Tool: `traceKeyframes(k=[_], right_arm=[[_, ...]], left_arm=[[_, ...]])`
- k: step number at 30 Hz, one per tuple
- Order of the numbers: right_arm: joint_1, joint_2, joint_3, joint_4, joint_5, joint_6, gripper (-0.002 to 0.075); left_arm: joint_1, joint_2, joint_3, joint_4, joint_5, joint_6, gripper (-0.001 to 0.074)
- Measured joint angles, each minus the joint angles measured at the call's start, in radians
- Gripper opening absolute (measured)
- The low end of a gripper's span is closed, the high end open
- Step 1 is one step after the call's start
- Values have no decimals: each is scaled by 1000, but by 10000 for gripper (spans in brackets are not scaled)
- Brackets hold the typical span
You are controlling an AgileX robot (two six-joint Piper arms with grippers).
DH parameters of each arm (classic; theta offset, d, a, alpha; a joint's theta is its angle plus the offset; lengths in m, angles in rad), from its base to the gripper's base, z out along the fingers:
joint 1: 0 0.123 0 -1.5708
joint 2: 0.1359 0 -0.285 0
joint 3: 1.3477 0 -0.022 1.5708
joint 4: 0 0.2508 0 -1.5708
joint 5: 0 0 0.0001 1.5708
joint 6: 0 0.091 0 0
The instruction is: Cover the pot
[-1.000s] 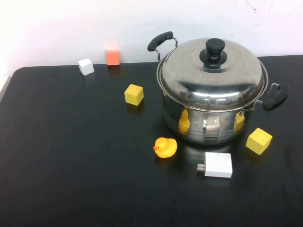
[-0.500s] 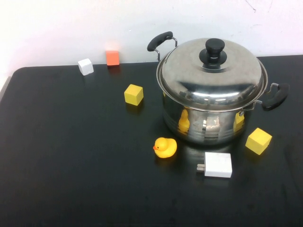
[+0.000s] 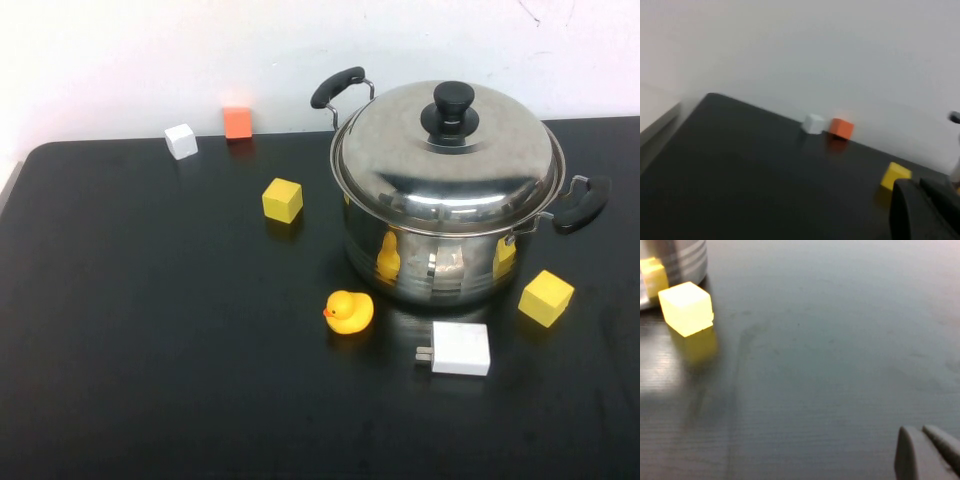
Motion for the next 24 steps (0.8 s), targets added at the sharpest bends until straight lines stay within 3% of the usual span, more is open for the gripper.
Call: traceKeyframes(k=[7, 11, 15, 24], right_arm=[[0, 0, 0, 0, 0, 0, -2], [0, 0, 0, 0, 0, 0, -2], [0, 0, 0, 0, 0, 0, -2], [0, 0, 0, 0, 0, 0, -2]], left_arm=[[0, 0, 0, -704, 157, 758, -1], [0, 0, 0, -956, 213, 1100, -1], [0, 0, 0, -1054, 273, 1194, -1], [29, 0, -2, -1129, 331, 1215, -1]])
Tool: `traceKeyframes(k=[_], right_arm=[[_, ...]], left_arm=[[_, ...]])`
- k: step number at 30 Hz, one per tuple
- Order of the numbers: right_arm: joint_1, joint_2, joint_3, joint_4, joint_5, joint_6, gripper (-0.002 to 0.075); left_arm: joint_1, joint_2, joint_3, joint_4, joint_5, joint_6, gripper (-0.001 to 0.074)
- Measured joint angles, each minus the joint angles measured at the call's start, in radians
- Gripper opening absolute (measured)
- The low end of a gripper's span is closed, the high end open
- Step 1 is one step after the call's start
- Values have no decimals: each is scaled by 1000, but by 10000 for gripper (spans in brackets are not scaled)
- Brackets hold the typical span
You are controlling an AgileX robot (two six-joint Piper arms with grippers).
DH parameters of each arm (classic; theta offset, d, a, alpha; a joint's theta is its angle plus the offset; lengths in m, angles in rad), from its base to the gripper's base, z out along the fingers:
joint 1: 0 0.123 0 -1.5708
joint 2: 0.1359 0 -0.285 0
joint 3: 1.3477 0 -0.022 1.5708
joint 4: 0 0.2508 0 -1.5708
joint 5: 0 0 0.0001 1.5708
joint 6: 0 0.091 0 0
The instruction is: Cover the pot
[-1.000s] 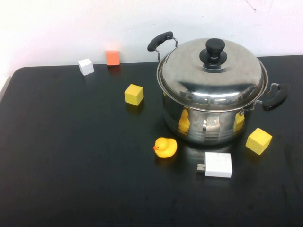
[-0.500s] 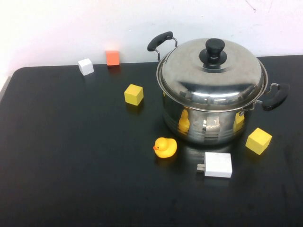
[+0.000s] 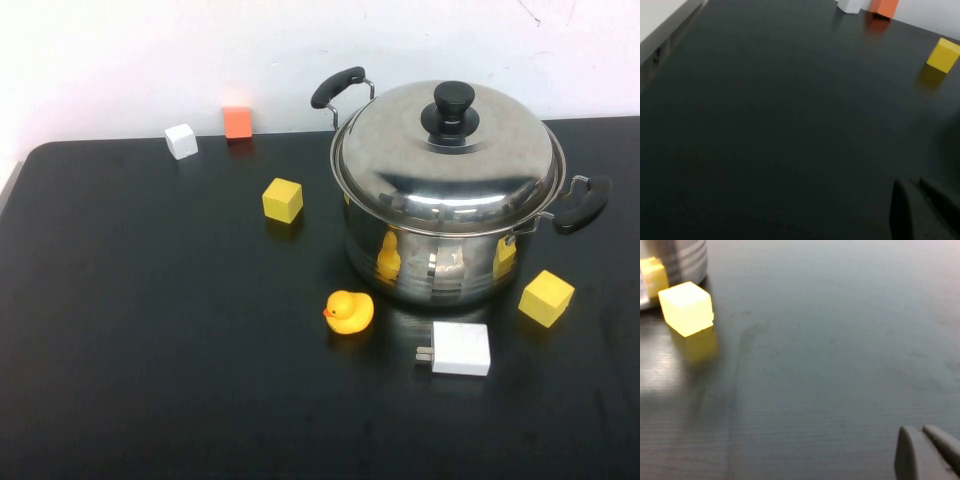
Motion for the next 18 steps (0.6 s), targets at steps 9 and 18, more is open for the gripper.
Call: traceKeyframes(k=[9, 18], right_arm=[[0, 0, 0, 0, 0, 0, -2], [0, 0, 0, 0, 0, 0, -2]], left_arm=[[0, 0, 0, -11, 2, 13, -1], [0, 0, 0, -9, 6, 97, -1]])
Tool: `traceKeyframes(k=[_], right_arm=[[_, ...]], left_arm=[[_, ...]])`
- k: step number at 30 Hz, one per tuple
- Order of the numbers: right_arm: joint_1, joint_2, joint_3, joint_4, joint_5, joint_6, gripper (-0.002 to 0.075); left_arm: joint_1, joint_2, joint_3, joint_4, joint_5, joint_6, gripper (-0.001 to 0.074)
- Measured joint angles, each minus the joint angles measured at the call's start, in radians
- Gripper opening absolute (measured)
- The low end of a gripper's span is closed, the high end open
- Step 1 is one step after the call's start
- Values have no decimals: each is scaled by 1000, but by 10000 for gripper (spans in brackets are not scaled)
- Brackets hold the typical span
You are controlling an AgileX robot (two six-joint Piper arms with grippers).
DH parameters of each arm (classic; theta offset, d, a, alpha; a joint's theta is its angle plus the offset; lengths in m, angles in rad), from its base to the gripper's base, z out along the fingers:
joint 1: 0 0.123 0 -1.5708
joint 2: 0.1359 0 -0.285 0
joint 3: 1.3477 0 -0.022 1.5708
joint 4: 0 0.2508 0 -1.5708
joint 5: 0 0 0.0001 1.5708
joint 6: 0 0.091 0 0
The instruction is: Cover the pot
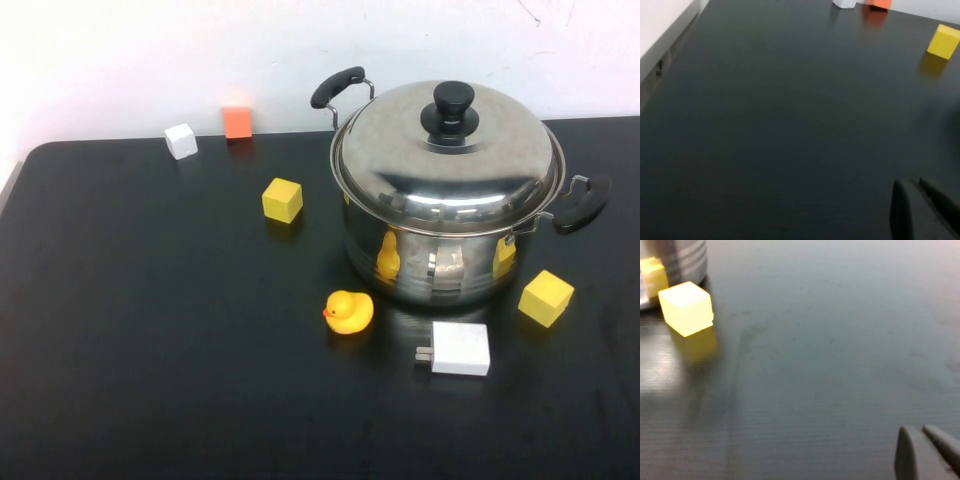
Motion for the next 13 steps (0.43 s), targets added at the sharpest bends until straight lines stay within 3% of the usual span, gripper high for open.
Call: traceKeyframes(k=[13], right_arm=[[0, 0, 0, 0, 0, 0, -2]], left_arm=[[0, 0, -1, -5, 2, 73, -1]])
